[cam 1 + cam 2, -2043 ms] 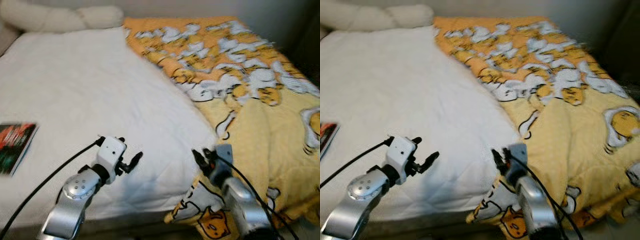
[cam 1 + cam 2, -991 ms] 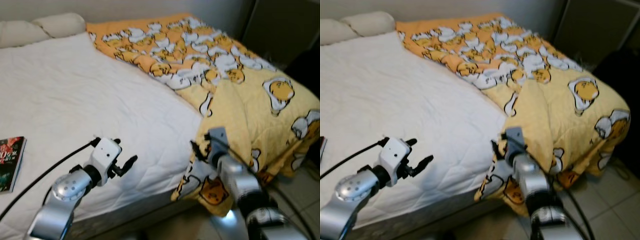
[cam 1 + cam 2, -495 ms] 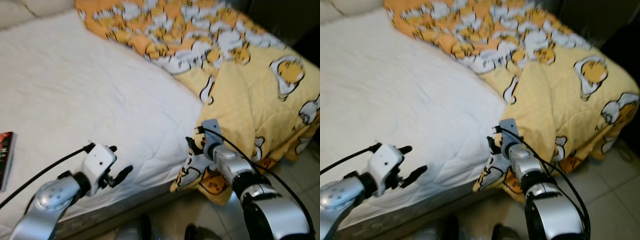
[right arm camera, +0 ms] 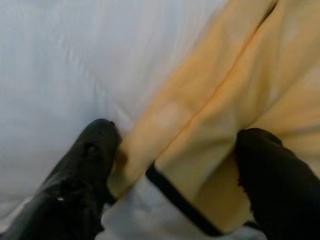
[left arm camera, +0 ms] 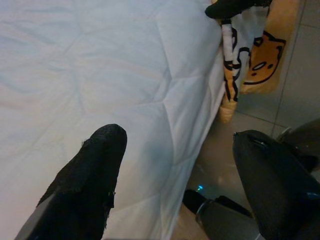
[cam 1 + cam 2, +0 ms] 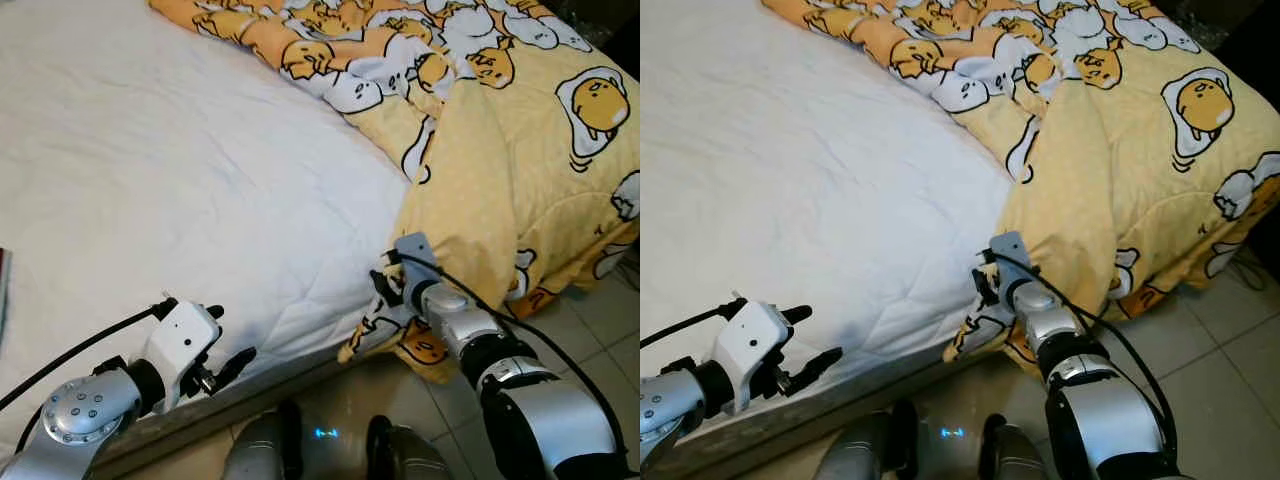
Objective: Clean up the room
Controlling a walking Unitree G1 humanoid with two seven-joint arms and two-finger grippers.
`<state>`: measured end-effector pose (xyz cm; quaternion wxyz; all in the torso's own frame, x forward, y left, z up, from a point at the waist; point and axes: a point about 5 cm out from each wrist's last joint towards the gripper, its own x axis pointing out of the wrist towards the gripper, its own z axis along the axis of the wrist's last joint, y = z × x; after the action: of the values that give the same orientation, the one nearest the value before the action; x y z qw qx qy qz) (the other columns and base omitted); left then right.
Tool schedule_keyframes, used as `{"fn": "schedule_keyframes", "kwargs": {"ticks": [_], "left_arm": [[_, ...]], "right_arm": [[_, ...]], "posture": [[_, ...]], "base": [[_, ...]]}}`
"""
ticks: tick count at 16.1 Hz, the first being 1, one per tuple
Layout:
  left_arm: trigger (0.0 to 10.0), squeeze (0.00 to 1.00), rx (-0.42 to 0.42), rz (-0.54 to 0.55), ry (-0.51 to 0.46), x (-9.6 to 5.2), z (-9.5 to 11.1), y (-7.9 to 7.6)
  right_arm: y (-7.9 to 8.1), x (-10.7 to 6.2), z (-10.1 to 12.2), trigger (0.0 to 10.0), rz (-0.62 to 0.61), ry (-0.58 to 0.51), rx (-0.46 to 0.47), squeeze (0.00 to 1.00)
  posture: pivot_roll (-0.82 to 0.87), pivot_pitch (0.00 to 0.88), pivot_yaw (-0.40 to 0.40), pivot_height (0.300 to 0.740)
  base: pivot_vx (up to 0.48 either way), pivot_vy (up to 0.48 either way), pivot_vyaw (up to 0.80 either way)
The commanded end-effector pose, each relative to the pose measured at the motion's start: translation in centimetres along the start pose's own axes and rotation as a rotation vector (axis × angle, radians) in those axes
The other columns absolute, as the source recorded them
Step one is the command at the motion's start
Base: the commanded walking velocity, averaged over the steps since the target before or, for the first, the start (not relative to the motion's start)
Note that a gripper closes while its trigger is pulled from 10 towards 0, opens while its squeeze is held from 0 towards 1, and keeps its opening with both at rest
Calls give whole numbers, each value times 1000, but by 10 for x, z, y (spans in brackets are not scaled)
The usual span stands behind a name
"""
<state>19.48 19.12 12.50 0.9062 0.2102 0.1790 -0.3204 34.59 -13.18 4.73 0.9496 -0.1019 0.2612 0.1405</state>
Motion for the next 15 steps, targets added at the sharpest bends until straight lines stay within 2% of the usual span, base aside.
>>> {"fn": "schedule_keyframes", "kwargs": {"ticks": [1, 15], "left_arm": [[10000, 0, 0, -21, -2, -2, 1, -5], [10000, 0, -10, -38, -2, 4, 2, -10]], "right_arm": [[4, -1, -17, 0, 15, 59, 1, 0], [-10, -4, -16, 0, 0, 39, 26, 0]], "posture": [[193, 305, 26, 740], [173, 280, 19, 740]], "base": [[0, 0, 0], [0, 0, 0]]}}
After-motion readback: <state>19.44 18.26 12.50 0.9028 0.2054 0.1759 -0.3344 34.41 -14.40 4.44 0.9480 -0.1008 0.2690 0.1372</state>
